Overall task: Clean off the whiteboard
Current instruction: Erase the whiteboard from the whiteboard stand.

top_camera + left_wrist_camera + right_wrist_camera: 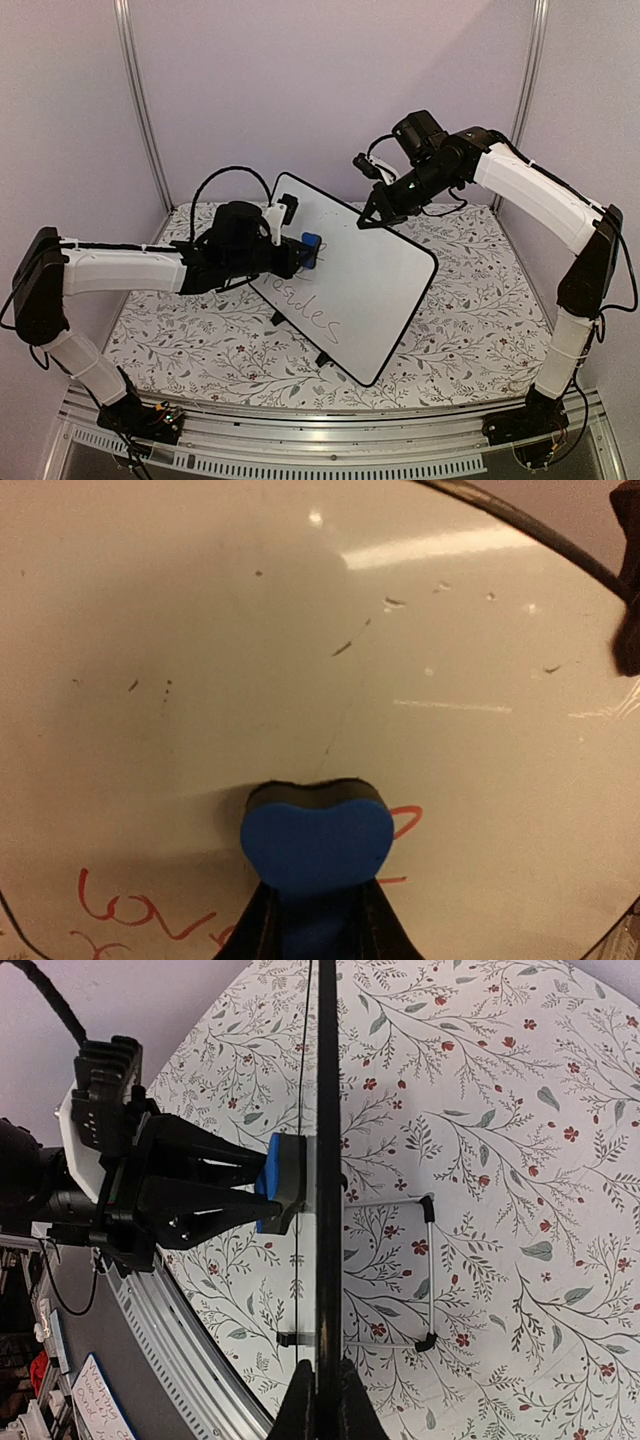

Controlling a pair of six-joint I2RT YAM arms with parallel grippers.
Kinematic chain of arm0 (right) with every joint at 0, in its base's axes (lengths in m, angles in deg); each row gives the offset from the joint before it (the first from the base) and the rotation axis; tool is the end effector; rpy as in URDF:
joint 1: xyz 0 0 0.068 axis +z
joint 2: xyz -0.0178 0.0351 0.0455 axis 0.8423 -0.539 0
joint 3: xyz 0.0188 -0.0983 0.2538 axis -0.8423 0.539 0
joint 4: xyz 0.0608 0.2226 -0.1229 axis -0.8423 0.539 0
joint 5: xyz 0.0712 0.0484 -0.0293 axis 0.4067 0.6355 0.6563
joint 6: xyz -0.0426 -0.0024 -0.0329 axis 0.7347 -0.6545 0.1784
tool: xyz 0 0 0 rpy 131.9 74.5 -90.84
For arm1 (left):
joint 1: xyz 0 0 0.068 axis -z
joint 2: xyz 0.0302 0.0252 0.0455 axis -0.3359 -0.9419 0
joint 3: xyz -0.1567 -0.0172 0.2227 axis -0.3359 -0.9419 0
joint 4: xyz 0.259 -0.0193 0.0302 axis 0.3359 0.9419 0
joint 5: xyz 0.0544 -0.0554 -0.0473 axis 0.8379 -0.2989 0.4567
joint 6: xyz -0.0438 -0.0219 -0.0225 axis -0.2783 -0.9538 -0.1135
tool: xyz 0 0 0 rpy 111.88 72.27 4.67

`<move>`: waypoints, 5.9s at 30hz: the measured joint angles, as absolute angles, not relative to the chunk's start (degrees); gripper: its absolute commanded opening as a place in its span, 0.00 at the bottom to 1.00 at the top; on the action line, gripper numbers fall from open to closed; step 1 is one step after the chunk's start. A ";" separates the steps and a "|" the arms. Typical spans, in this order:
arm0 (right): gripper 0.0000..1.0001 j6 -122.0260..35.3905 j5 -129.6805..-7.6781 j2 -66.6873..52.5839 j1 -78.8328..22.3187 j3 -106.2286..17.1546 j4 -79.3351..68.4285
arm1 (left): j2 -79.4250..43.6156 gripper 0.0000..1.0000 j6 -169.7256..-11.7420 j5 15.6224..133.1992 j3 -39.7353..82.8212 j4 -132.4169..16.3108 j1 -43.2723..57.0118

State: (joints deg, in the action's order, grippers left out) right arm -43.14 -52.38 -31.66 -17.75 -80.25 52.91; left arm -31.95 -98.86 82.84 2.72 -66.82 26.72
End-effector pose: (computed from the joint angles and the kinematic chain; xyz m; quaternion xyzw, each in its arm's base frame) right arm 0.2934 0.2618 0.3661 -0.3263 0.8717 0.3021 0.2058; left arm 0.2416 -0.2532 0.2349 0.1938 0.8219 -0.2908 0.4498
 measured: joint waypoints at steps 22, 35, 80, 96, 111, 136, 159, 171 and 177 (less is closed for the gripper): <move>0.00 -43.07 -52.20 -31.66 -17.72 -80.25 52.80 | -31.27 0.00 -100.28 82.77 -2.29 -72.86 27.20; 0.00 -42.90 -52.14 -31.66 -17.64 -80.25 52.65 | -30.61 0.00 -101.48 82.92 -4.28 -72.99 27.81; 0.00 -42.68 -52.03 -31.66 -17.53 -80.25 52.47 | -29.76 0.00 -102.73 84.61 -6.73 -70.98 30.15; 0.00 -42.77 -52.29 -31.66 -17.53 -80.25 52.56 | -32.04 0.00 -97.87 85.68 4.68 -66.74 30.17; 0.00 -42.72 -52.22 -31.66 -17.53 -80.25 52.47 | -31.86 0.00 -98.31 85.81 2.72 -69.82 30.19; 0.00 -42.02 -51.79 -31.66 -17.20 -80.23 51.93 | -28.58 0.00 -103.32 87.32 -7.29 -69.95 30.89; 0.00 -42.70 -52.42 -31.59 -17.18 -80.23 52.12 | -30.35 0.00 -101.22 81.92 0.01 -68.46 22.30; 0.00 -42.66 -52.24 -31.44 -17.18 -79.93 51.80 | -29.22 0.00 -102.79 81.50 -6.27 -72.03 21.38; 0.00 -42.04 -51.90 -31.42 -17.09 -79.93 51.62 | -28.17 0.00 -103.86 80.56 -8.61 -71.24 16.71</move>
State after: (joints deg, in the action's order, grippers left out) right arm -42.04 -51.90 -31.42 -17.09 -79.93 51.62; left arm -28.17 -103.86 80.56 -8.61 -71.24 16.71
